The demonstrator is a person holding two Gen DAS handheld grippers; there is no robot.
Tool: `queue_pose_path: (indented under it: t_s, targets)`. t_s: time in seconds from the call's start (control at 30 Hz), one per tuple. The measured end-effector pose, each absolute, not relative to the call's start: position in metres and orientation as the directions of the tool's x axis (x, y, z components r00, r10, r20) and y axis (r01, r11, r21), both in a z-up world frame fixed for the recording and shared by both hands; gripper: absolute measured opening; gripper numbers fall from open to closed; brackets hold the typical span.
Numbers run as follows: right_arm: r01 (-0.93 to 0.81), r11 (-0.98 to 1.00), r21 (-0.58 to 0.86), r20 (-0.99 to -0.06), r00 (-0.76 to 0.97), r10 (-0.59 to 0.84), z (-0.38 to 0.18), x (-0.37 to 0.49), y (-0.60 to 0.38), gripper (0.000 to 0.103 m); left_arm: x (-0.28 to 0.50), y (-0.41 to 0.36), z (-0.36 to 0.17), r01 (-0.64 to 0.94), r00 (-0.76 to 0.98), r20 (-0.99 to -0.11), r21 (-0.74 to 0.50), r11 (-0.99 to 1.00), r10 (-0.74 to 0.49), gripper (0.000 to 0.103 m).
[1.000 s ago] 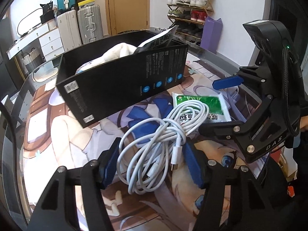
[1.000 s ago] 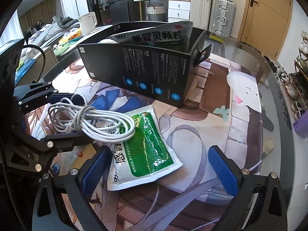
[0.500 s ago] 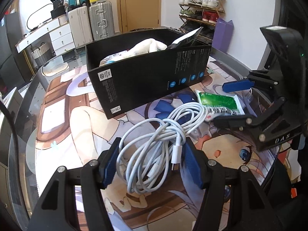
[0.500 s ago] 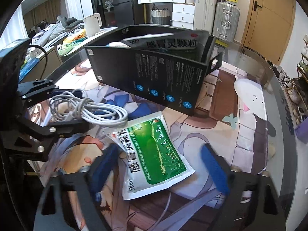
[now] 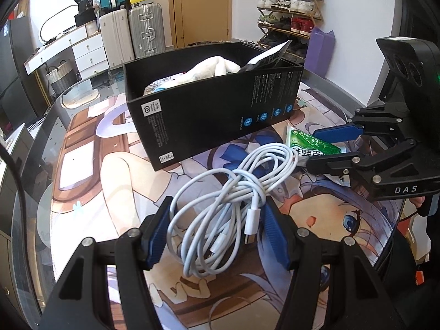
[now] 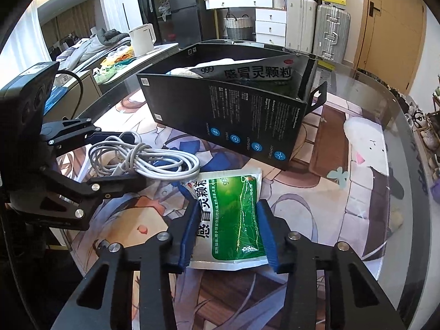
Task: Organize soft objects
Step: 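Lift the cable and sachet and carry them over the black box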
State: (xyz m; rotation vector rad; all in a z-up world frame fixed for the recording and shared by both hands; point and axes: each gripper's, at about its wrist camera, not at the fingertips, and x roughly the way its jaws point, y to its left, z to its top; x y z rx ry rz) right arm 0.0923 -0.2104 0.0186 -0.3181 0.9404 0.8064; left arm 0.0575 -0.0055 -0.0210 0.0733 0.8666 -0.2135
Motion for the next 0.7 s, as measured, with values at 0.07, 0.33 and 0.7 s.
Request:
queue_pose_path:
  t_s: [0.07,0.33,0.7]
  targets:
    - [-0.735,0.672,0.092,-0.814,0.333,0.476,0.021,0.091,-0.212,0.040,0.058,-0.004,-0.020,0.216,0.629,-0.761,-0.028,0.976,-0.161,0.062]
    - [-0.731,0.678,0.080,-0.788,0.371,0.492,0.036,0.088,-0.217,0.040,0.052,0.002,-0.008,0.213,0.660,-0.731,-0.041,0.976,-0.175,0.062]
    - [-0.725,0.686,0.065,-0.738,0.428,0.522,0.064,0.079,-0.228,0.040,0.040,0.008,0.014,0.222,0.708,-0.675,-0.064,0.973,-0.205,0.062]
